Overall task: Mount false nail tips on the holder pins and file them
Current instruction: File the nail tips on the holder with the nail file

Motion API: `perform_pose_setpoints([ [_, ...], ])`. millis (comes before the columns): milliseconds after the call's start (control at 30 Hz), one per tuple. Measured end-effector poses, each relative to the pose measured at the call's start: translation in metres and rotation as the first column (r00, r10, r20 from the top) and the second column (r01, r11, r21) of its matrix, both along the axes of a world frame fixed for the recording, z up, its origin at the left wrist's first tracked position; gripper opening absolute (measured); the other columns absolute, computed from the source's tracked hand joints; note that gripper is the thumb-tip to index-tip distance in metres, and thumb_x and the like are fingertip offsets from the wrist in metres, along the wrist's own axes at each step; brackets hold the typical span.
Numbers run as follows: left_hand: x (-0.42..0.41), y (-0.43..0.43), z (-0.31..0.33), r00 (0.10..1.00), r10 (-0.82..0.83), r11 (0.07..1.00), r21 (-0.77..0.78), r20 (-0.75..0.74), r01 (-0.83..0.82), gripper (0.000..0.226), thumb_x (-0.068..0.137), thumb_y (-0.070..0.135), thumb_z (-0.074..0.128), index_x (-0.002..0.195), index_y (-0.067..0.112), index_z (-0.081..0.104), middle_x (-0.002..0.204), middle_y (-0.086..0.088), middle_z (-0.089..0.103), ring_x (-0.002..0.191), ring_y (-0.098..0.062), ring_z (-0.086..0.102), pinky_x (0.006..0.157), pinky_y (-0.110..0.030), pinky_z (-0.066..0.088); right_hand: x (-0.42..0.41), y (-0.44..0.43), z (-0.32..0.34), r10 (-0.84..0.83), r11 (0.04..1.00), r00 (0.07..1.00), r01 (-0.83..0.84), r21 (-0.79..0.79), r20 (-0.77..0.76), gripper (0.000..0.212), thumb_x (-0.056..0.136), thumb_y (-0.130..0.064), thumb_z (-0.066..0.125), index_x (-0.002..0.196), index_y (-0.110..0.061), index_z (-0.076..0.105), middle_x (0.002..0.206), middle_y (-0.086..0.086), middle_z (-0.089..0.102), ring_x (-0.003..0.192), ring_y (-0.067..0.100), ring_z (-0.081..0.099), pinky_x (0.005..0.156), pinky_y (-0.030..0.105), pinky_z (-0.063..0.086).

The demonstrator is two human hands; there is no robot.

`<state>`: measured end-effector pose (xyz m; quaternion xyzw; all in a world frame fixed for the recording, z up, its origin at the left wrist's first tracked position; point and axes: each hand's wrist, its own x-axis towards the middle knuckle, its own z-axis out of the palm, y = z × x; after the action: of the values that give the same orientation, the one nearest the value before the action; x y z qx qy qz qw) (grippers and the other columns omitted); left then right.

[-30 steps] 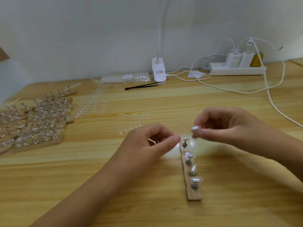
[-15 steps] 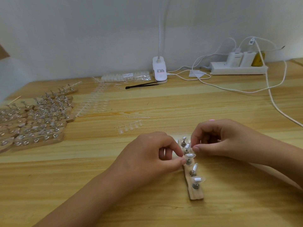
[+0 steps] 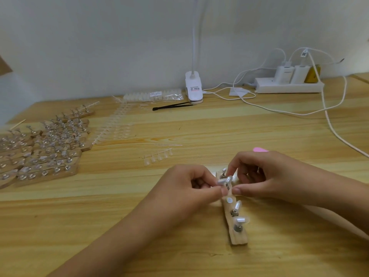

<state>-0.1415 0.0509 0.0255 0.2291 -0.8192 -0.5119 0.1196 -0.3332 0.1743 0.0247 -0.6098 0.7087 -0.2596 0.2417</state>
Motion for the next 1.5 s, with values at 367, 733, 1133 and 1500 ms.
perform_pose_setpoints([
  [367, 0.000, -0.002, 0.011, 0.926, 0.104, 0.932, 0.360, -0.363, 0.037, 0.009, 0.072, 0.029, 0.078, 0.076, 0.028, 0.070, 0.082, -0.006, 0.076, 0.074, -0.013, 0.072, 0.065, -0.016, 0.053, -0.001, 0.003, 0.019, -0.081, 0.954, 0.966, 0.146, -0.263, 0.244, 0.015, 0.079, -0.046, 0.070, 0.092, -0.040, 0.070, 0.083, -0.009, 0.069, 0.074, 0.012, 0.062, 0.067, 0.026, 0.051],
  [733, 0.000, 0.006, 0.011, 0.894, 0.056, 0.930, 0.348, -0.444, 0.114, 0.022, 0.072, 0.027, 0.077, 0.090, 0.023, 0.065, 0.084, -0.004, 0.076, 0.078, -0.013, 0.073, 0.069, -0.015, 0.053, 0.029, 0.004, 0.017, 0.085, 0.870, 0.952, 0.073, -0.488, 0.294, 0.013, 0.080, -0.037, 0.070, 0.092, -0.031, 0.069, 0.084, -0.004, 0.063, 0.073, 0.017, 0.057, 0.069, 0.025, 0.046],
  [1133, 0.003, 0.001, 0.016, 0.923, -0.034, 0.832, 0.501, -0.383, 0.239, 0.046, 0.071, 0.014, 0.080, 0.111, 0.030, 0.063, 0.090, -0.003, 0.072, 0.081, -0.014, 0.070, 0.077, -0.019, 0.053, 0.034, 0.006, 0.018, 0.197, 0.871, 0.917, -0.001, -0.491, 0.348, 0.011, 0.083, -0.027, 0.068, 0.094, -0.028, 0.070, 0.087, 0.002, 0.063, 0.074, 0.020, 0.055, 0.071, 0.028, 0.046],
  [1500, 0.004, -0.004, 0.020, 0.945, -0.123, 0.784, 0.555, -0.302, 0.279, 0.052, 0.065, 0.051, 0.085, 0.106, 0.020, 0.076, 0.090, 0.003, 0.070, 0.071, -0.003, 0.061, 0.067, -0.013, 0.050, 0.030, 0.003, 0.016, 0.127, 0.810, 0.959, 0.048, -0.585, 0.255, 0.005, 0.083, -0.030, 0.070, 0.088, -0.029, 0.070, 0.084, -0.001, 0.059, 0.074, 0.022, 0.053, 0.068, 0.029, 0.045],
])
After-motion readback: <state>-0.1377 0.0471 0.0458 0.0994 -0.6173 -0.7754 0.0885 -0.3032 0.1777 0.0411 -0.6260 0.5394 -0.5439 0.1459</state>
